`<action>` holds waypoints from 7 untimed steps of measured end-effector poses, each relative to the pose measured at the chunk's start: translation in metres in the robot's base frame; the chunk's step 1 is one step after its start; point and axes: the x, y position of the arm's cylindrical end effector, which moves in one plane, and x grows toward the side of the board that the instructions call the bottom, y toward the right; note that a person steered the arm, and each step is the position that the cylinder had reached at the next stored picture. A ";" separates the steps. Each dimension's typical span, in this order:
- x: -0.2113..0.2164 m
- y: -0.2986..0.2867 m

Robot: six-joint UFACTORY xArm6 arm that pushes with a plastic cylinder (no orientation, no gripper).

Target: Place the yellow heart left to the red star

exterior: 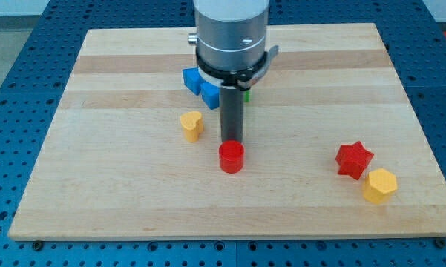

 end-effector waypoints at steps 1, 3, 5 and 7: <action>-0.036 -0.022; -0.096 -0.073; -0.033 -0.079; 0.009 -0.050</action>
